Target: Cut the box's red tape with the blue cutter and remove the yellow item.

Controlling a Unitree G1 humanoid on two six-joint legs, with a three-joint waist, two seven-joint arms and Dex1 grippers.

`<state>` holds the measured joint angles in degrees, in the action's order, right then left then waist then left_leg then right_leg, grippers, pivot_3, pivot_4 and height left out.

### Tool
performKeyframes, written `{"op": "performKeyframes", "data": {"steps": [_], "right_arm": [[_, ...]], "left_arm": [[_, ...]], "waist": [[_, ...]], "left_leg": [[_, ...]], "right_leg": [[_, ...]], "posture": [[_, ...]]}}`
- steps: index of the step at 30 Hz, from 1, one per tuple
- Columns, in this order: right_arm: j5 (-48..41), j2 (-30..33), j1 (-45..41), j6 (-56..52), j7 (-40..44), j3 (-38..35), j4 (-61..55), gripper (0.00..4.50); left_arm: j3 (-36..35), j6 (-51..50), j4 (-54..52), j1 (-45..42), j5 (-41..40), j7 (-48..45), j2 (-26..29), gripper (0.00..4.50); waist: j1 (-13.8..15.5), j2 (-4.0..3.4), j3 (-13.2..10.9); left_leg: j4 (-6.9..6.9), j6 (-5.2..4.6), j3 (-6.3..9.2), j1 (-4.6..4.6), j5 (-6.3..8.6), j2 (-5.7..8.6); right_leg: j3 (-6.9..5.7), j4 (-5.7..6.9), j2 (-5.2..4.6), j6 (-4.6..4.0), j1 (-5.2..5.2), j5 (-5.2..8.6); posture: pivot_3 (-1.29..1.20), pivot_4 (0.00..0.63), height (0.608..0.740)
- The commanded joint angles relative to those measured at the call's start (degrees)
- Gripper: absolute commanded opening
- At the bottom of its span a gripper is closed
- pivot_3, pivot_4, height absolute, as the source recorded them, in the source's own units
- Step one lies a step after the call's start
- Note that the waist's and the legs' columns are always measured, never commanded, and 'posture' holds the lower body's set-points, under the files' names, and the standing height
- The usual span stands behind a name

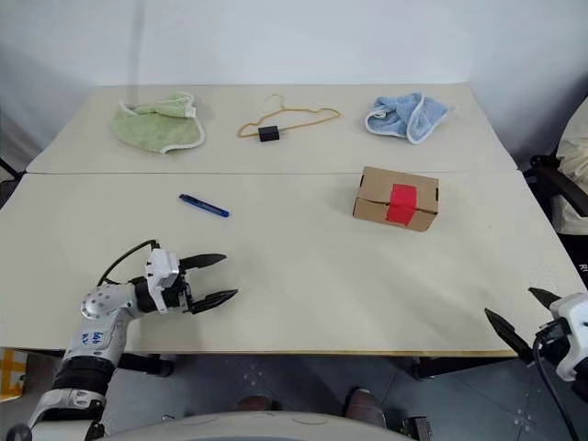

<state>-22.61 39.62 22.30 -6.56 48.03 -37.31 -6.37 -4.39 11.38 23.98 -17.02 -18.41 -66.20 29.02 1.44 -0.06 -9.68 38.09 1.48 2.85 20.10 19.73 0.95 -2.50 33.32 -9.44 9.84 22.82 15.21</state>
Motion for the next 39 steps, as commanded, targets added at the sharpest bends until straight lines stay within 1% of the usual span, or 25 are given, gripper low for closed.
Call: {"op": "performKeyframes", "data": {"steps": [1,4,5,7,9,11,12,14,16,18,21,23,25,27,31,33,34,35,37,39], "right_arm": [[-0.1,-0.6,0.1,0.4,-1.3,-0.5,-1.7,4.5],[-0.5,-1.2,0.2,-0.4,-2.8,-0.7,-2.8,4.5],[-0.5,-1.3,0.1,-0.7,-3.4,-0.7,-3.0,4.5],[-0.3,-2.3,-0.2,-2.4,-6.5,-1.2,-4.4,4.5],[-0.4,-3.2,-0.2,-4.4,-9.2,-1.5,-5.7,4.5],[0.2,-4.5,-0.6,-4.8,-12.3,-2.2,-6.6,4.5],[0.9,-5.1,-0.9,-4.6,-14.1,-2.5,-6.9,4.32],[1.7,-7.3,-1.6,-4.3,-18.4,-3.2,-8.3,3.87],[2.4,-8.1,-2.0,-5.0,-20.6,-2.8,-9.2,3.19],[2.8,-8.5,-2.6,-6.1,-22.3,-2.2,-9.5,2.44],[2.4,-9.4,-5.4,-9.2,-25.8,-1.4,-9.4,1.41],[2.3,-9.5,-7.8,-11.0,-27.7,-0.8,-9.0,0.6],[2.7,-9.2,-10.7,-13.0,-29.9,-0.2,-8.1,0.0],[2.8,-8.9,-13.7,-14.0,-31.3,0.6,-6.8,0.0],[3.1,-8.1,-19.4,-15.4,-32.6,2.3,-4.0,0.0],[2.7,-7.0,-23.9,-17.7,-32.3,4.5,-0.9,0.0],[2.8,-6.0,-27.0,-20.7,-32.7,6.0,1.5,0.0],[3.0,-5.4,-29.6,-22.3,-32.8,7.2,3.6,0.0],[3.6,-5.1,-33.6,-21.6,-33.0,8.5,7.0,0.0],[3.2,-5.6,-36.7,-21.1,-33.0,8.9,9.7,0.0]], "left_arm": [[1.0,-2.7,-1.9,0.0,-0.3,0.9,-0.8,4.47],[1.7,-5.4,-2.9,-0.5,1.1,3.6,-1.1,4.47],[1.6,-8.1,-3.3,-0.8,0.4,4.3,-1.4,4.47],[1.4,-14.5,-4.3,-2.5,1.1,10.4,-2.9,4.47],[2.3,-18.1,-5.2,-3.5,2.8,14.3,-3.9,4.47],[4.2,-17.2,-6.1,-3.5,2.3,11.4,-4.9,4.47],[5.5,-16.1,-6.2,-3.6,3.4,11.4,-5.4,4.49],[7.2,-18.1,-5.2,-5.7,6.2,16.5,-8.1,4.07],[7.5,-18.7,-4.3,-7.2,7.0,19.4,-10.7,3.59],[8.8,-17.4,-3.0,-8.5,8.2,20.3,-12.9,2.94],[11.3,-15.3,0.8,-12.0,11.0,23.7,-18.5,1.99],[12.2,-13.6,4.8,-14.8,12.7,25.9,-22.0,1.31],[13.1,-11.6,9.6,-17.9,14.5,27.7,-24.9,0.69],[13.3,-9.8,14.9,-21.1,15.9,29.8,-27.4,0.04],[13.0,-4.0,25.0,-26.9,17.7,33.3,-31.1,0.01],[11.9,-1.9,31.3,-31.2,18.5,38.5,-33.3,0.01],[11.2,-0.3,34.4,-33.5,18.7,40.8,-34.6,0.01],[10.6,1.2,37.1,-35.4,18.7,42.8,-35.7,0.01],[9.5,3.8,40.9,-37.9,18.8,45.6,-37.2,0.01],[8.8,4.3,43.7,-39.7,19.1,48.1,-38.4,0.01]], "waist": [[0.0,0.0,0.0],[0.1,0.0,0.0],[0.1,0.0,0.0],[0.3,-0.01,0.0],[0.5,-0.01,0.0],[0.4,-0.02,0.0],[0.4,-0.02,0.0],[0.7,-0.06,0.0],[1.3,-0.14,0.1],[1.5,-0.16,0.1],[2.0,-0.18,0.1],[2.1,-0.18,0.1],[2.1,-0.17,0.1],[2.1,-0.17,0.1],[2.0,-0.17,0.1],[2.0,-0.14,0.1],[2.0,-0.14,0.1],[1.9,-0.12,0.1],[1.7,-0.09,0.1],[1.5,-0.09,0.1]], "left_leg": [[0.0,0.0,0.0,0.0,0.0,0.0],[0.0,0.01,0.01,0.01,0.0,0.01],[0.0,0.01,0.01,0.0,0.0,0.01],[0.04,0.0,0.02,0.0,0.0,0.01],[0.08,-0.01,0.09,-0.03,0.0,0.02],[0.08,-0.04,0.1,-0.09,0.01,0.03],[0.07,-0.03,0.11,-0.12,0.01,0.02],[0.07,0.0,0.1,-0.11,-0.01,0.04],[0.08,0.0,0.12,-0.1,-0.01,0.08],[0.1,-0.02,0.11,-0.09,-0.01,0.1],[0.11,-0.02,0.12,-0.07,-0.03,0.1],[0.13,-0.07,0.11,0.01,-0.05,0.13],[0.16,-0.09,0.1,0.05,-0.07,0.15],[0.15,-0.13,0.07,0.11,-0.09,0.16],[0.14,-0.17,0.04,0.2,-0.09,0.19],[0.13,-0.18,0.04,0.2,-0.09,0.2],[0.19,-0.2,0.02,0.22,-0.1,0.21],[0.19,-0.28,0.0,0.28,-0.15,0.23],[0.17,-0.35,-0.02,0.39,-0.19,0.23],[0.05,-0.35,-0.03,0.43,-0.2,0.23]], "right_leg": [[0.0,0.0,0.0,0.0,0.0,0.0],[0.0,0.01,0.0,0.01,-0.01,0.0],[0.0,0.0,0.0,0.01,-0.02,-0.01],[0.0,-0.01,0.0,0.02,-0.04,-0.01],[-0.01,0.01,0.0,0.01,-0.1,-0.01],[-0.01,0.02,-0.01,0.0,-0.16,-0.04],[-0.01,0.02,0.0,0.0,-0.17,-0.04],[-0.01,-0.01,-0.01,-0.01,-0.18,-0.04],[-0.01,-0.07,-0.02,0.03,-0.21,-0.06],[0.0,-0.15,-0.03,0.07,-0.23,-0.12],[-0.01,-0.26,-0.03,0.07,-0.26,-0.16],[-0.01,-0.44,-0.03,0.12,-0.28,-0.29],[-0.01,-0.57,-0.03,0.17,-0.29,-0.36],[-0.01,-0.78,-0.02,0.23,-0.29,-0.49],[-0.02,-0.97,-0.03,0.33,-0.3,-0.57],[-0.02,-0.99,-0.02,0.35,-0.3,-0.58],[-0.01,-1.02,-0.03,0.39,-0.31,-0.66],[-0.02,-1.23,-0.03,0.42,-0.32,-0.79],[-0.02,-1.35,-0.03,0.45,-0.29,-0.92],[-0.03,-1.33,-0.03,0.48,-0.26,-0.95]], "posture": [[0.0,0.15,0.74],[0.0,0.15,0.74],[0.0,0.15,0.74],[0.0,0.15,0.74],[0.0,0.15,0.74],[0.0,0.15,0.74],[0.0,0.15,0.74],[0.0,0.15,0.74],[0.0,0.15,0.74],[0.0,0.15,0.74],[0.0,0.15,0.74],[0.0,0.15,0.74],[0.0,0.15,0.74],[0.0,0.15,0.74],[0.0,0.15,0.74],[0.0,0.15,0.74],[0.0,0.15,0.74],[0.0,0.15,0.74],[0.0,0.15,0.74],[0.0,0.15,0.74]]}}
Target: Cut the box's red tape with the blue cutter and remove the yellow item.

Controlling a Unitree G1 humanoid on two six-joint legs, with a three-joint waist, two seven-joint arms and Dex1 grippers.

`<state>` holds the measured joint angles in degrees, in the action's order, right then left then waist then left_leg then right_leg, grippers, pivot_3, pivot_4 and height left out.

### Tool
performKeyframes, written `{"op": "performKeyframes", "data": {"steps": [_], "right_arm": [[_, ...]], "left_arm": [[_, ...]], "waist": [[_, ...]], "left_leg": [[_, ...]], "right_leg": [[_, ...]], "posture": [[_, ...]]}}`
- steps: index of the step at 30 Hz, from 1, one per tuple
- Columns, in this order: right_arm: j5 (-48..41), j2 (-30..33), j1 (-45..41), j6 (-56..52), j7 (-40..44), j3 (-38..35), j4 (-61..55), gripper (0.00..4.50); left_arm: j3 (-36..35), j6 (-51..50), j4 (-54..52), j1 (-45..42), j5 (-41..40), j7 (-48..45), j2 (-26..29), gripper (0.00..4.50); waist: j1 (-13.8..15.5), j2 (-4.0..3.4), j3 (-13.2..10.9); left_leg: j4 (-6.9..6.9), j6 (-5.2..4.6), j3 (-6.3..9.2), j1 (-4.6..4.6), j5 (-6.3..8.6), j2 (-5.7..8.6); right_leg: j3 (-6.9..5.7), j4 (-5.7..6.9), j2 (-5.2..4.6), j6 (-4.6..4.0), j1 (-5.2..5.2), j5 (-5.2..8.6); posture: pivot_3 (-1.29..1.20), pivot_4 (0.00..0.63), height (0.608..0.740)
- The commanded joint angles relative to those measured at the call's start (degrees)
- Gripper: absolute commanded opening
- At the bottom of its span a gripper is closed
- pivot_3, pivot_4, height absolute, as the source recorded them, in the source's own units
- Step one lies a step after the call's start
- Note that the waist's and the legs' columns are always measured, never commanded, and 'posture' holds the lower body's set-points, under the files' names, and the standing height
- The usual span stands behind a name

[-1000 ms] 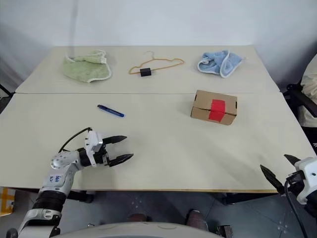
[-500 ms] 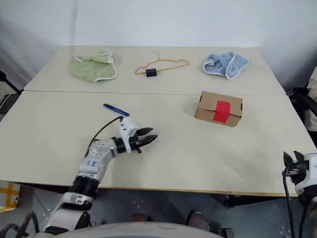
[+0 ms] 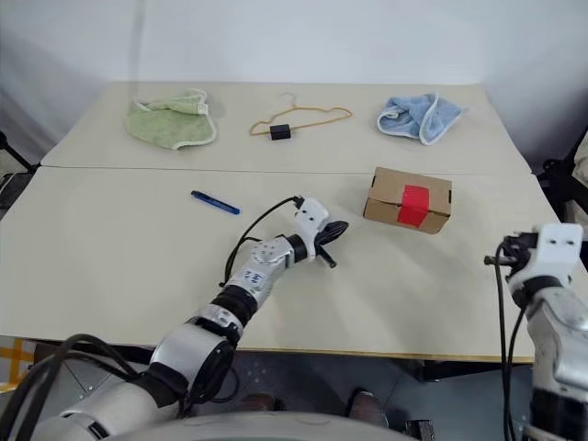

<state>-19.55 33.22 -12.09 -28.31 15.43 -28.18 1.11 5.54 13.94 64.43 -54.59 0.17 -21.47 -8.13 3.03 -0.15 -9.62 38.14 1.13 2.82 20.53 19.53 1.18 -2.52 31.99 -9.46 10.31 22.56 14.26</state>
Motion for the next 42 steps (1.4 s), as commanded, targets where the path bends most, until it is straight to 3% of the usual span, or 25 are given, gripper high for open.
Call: {"op": "performKeyframes", "data": {"steps": [1,11,19,27,35,42], "right_arm": [[0.2,0.7,-3.9,1.1,-0.2,0.2,3.9,0.0],[1.9,1.5,-17.8,3.9,3.1,5.6,21.5,0.0],[2.3,1.4,-23.1,4.4,6.1,7.8,25.3,0.0],[-0.3,2.0,-20.0,-5.4,11.0,10.6,11.5,0.0],[-4.3,2.6,-11.8,-19.9,12.3,13.1,-11.8,0.0],[-2.3,2.9,-12.2,-21.7,14.1,17.0,-12.6,0.0]], "left_arm": [[-1.5,1.5,4.4,-3.0,0.6,4.2,-1.8,0.01],[-11.5,-3.5,9.4,-10.3,-5.6,9.5,-3.8,0.01],[-16.9,-6.5,10.8,-15.0,-8.4,3.9,-5.5,0.01],[-15.7,-10.2,10.6,-16.2,-6.8,-7.4,-4.8,0.01],[-10.4,-10.9,6.6,-11.6,-3.4,-22.4,1.4,0.01],[-7.7,-15.4,-2.4,-7.1,-4.0,-28.4,4.8,0.01]], "waist": [[-0.1,0.0,0.0],[-1.0,0.03,0.0],[-1.7,0.02,-0.1],[-1.7,0.0,-0.1],[-1.8,-0.01,-0.1],[-2.3,-0.01,-0.1]], "left_leg": [[-0.05,0.01,-0.01,0.02,0.0,0.0],[-0.07,-0.01,-0.18,0.1,0.01,0.0],[-0.09,0.0,-0.19,0.22,0.0,0.0],[-0.06,0.0,-0.21,0.31,0.0,0.0],[0.04,0.01,-0.21,0.52,-0.01,-0.01],[0.25,0.02,-0.23,0.5,-0.01,-0.03]], "right_leg": [[-0.01,-0.02,0.0,0.01,0.03,0.0],[-0.02,-0.19,0.0,0.12,0.08,-0.06],[-0.04,-0.24,0.0,0.14,0.18,-0.07],[-0.04,-0.25,0.0,0.15,0.24,-0.08],[-0.05,-0.16,0.0,0.17,0.46,-0.09],[-0.03,0.07,0.0,0.13,0.48,-0.13]], "posture": [[0.0,0.15,0.74],[0.0,0.15,0.74],[0.0,0.15,0.74],[0.0,0.15,0.74],[0.0,0.15,0.74],[0.0,0.15,0.74]]}}
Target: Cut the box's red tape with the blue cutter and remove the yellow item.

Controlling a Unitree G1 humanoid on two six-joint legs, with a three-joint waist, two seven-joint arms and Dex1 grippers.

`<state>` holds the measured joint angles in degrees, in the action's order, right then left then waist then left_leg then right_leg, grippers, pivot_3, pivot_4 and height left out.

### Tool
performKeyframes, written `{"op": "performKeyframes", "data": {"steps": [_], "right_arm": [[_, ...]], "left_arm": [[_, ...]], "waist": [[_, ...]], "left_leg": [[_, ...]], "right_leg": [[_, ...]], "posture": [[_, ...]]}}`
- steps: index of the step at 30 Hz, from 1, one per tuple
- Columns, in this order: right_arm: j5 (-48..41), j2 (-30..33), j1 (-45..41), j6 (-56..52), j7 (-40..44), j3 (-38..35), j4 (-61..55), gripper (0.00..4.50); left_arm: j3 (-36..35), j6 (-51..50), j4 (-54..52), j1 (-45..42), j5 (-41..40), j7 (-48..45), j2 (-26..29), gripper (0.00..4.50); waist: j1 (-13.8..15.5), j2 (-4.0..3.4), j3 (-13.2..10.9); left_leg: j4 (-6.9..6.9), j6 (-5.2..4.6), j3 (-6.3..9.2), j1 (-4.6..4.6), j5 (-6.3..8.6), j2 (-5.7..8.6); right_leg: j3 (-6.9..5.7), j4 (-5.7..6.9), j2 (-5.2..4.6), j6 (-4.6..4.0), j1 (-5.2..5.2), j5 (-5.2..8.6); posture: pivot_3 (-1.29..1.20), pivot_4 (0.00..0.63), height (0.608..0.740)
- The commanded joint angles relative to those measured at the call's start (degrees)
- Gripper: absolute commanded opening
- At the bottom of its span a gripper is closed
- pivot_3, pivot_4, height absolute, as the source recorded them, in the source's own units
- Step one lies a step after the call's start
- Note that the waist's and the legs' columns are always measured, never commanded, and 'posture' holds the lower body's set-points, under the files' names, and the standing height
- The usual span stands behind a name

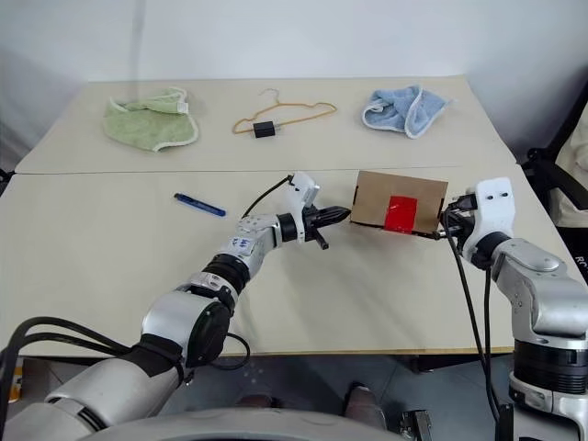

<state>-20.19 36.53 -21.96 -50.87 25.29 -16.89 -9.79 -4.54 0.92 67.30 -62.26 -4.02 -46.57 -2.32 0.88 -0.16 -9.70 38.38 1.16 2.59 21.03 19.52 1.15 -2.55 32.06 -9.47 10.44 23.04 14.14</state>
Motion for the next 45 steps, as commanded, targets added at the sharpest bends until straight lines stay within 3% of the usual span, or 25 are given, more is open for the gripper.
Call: {"op": "performKeyframes", "data": {"steps": [1,6,14,21,29,33,38,45], "right_arm": [[-1.2,-0.4,-3.2,1.3,4.5,6.4,-0.5,0.0],[1.0,-0.5,-7.1,4.0,5.8,9.0,4.2,0.0],[3.8,0.1,-10.4,6.9,7.5,9.8,10.3,0.0],[4.2,0.0,-16.3,4.9,8.1,9.7,13.2,0.0],[2.3,1.9,-18.3,-2.6,9.8,10.1,8.3,0.0],[1.1,3.7,-18.7,-6.3,13.0,11.6,5.9,0.0],[2.3,3.6,-22.0,-7.3,15.6,14.9,8.3,0.0],[5.7,0.6,-26.0,-1.5,16.9,18.6,17.3,0.0]], "left_arm": [[2.6,-3.5,-6.7,1.1,-0.2,-3.5,-0.7,0.01],[2.7,-4.4,-9.2,1.8,-0.5,-0.2,-0.1,0.01],[-0.1,-1.7,-2.4,-3.0,-1.3,7.8,-1.7,0.01],[-1.1,-1.5,-0.3,-6.9,-2.0,5.8,-3.4,0.01],[-1.0,-7.0,-3.6,-8.1,-3.0,0.1,-2.2,0.01],[1.5,-15.6,-10.8,-5.1,-3.1,-4.9,-0.5,0.01],[7.5,-29.2,-27.2,2.0,-3.8,-10.6,2.1,0.01],[11.8,-42.3,-45.6,8.1,-6.3,-11.8,3.7,0.01]], "waist": [[-0.4,0.0,0.0],[-0.7,0.0,0.0],[-0.2,0.02,0.0],[0.1,0.02,0.0],[0.2,0.02,0.0],[0.3,0.01,0.0],[-0.3,-0.02,0.0],[-0.8,0.0,-0.1]], "left_leg": [[0.03,0.0,0.0,-0.01,0.0,0.0],[0.25,0.0,0.01,0.13,-0.01,0.0],[0.38,0.0,0.01,0.26,-0.01,0.01],[0.4,0.0,0.0,0.29,-0.01,0.01],[0.4,0.0,-0.04,0.33,-0.01,0.02],[0.42,0.0,-0.04,0.38,-0.01,0.02],[0.5,0.0,-0.05,0.38,-0.01,0.01],[0.66,0.01,-0.03,0.36,-0.01,0.01]], "right_leg": [[0.01,0.04,0.0,-0.01,0.0,-0.01],[0.05,0.25,0.0,-0.03,0.16,-0.02],[0.07,0.32,0.0,-0.03,0.26,-0.02],[0.07,0.36,0.0,-0.03,0.32,-0.02],[0.07,0.36,0.0,-0.03,0.37,-0.02],[0.07,0.39,0.0,-0.03,0.42,-0.02],[0.07,0.46,0.0,-0.03,0.43,-0.02],[0.15,0.71,0.0,-0.04,0.45,-0.01]], "posture": [[0.0,0.15,0.74],[0.0,0.15,0.74],[0.0,0.15,0.74],[0.0,0.15,0.74],[0.0,0.15,0.74],[0.0,0.15,0.74],[0.0,0.15,0.74],[0.0,0.15,0.74]]}}
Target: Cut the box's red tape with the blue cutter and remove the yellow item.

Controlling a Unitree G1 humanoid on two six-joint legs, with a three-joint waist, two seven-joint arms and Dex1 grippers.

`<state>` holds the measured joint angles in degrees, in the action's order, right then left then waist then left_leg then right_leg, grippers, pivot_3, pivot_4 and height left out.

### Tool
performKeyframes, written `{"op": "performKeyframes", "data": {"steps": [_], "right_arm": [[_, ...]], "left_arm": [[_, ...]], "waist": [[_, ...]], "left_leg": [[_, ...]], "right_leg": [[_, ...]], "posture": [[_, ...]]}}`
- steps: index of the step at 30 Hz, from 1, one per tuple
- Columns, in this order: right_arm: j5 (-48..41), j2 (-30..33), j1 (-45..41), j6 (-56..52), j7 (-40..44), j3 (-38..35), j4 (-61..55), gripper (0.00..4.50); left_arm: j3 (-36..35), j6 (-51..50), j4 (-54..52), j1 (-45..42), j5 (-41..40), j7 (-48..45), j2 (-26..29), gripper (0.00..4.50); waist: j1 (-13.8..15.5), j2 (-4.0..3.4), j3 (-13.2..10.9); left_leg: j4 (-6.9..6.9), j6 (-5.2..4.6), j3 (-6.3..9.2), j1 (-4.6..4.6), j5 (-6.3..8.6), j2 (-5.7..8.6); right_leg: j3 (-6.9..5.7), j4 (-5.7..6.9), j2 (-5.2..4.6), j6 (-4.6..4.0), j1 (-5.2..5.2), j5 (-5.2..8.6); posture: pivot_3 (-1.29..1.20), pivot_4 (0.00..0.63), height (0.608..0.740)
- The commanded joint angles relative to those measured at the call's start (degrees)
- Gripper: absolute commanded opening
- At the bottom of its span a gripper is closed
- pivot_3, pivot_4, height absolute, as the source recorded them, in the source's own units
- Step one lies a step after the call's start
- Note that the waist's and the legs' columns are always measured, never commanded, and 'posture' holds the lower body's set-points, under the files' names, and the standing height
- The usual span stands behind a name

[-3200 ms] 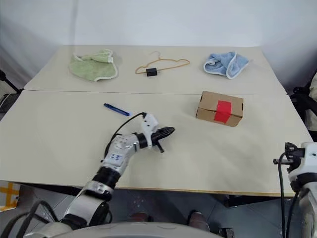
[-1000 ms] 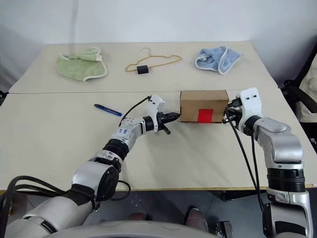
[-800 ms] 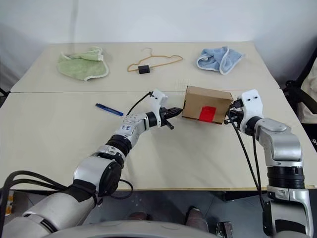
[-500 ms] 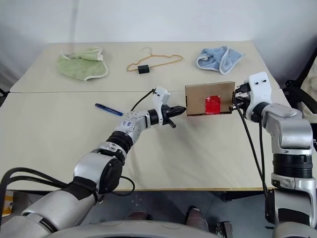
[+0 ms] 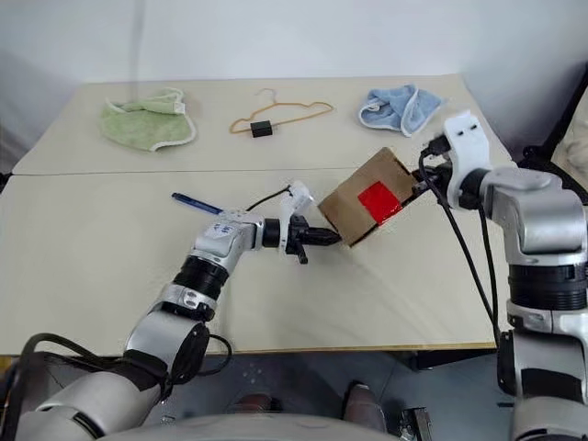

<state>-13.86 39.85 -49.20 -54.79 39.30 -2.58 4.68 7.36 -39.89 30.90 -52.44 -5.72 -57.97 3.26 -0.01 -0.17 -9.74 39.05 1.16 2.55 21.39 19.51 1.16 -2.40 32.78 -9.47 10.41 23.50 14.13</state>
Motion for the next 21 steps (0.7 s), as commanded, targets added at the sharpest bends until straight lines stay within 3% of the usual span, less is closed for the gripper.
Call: {"op": "performKeyframes", "data": {"steps": [1,12,21], "right_arm": [[0.0,-3.8,1.1,4.6,3.3,5.0,4.8,0.0],[9.1,-13.6,-6.0,20.0,4.1,10.4,23.6,0.0],[10.0,-12.8,-5.3,23.5,-7.0,3.0,20.5,0.0]], "left_arm": [[0.4,-3.1,-11.4,-1.2,-5.2,-0.2,-2.1,0.01],[2.5,-11.6,-20.6,2.6,-8.8,3.8,-3.4,0.01],[-0.7,-10.5,-17.9,5.1,-10.0,7.9,4.6,0.01]], "waist": [[0.1,0.01,0.0],[-1.4,-0.06,0.0],[-1.1,-0.02,0.0]], "left_leg": [[0.0,0.0,0.01,0.0,0.0,0.0],[0.01,0.1,-0.04,-0.09,-0.03,-0.03],[0.07,0.22,0.03,-0.22,-0.09,-0.02]], "right_leg": [[0.0,0.02,0.0,0.0,0.0,0.0],[0.11,0.13,0.01,-0.05,0.05,0.02],[0.16,0.36,0.0,-0.13,0.0,0.02]], "posture": [[0.0,0.15,0.74],[0.0,0.15,0.74],[0.0,0.15,0.74]]}}
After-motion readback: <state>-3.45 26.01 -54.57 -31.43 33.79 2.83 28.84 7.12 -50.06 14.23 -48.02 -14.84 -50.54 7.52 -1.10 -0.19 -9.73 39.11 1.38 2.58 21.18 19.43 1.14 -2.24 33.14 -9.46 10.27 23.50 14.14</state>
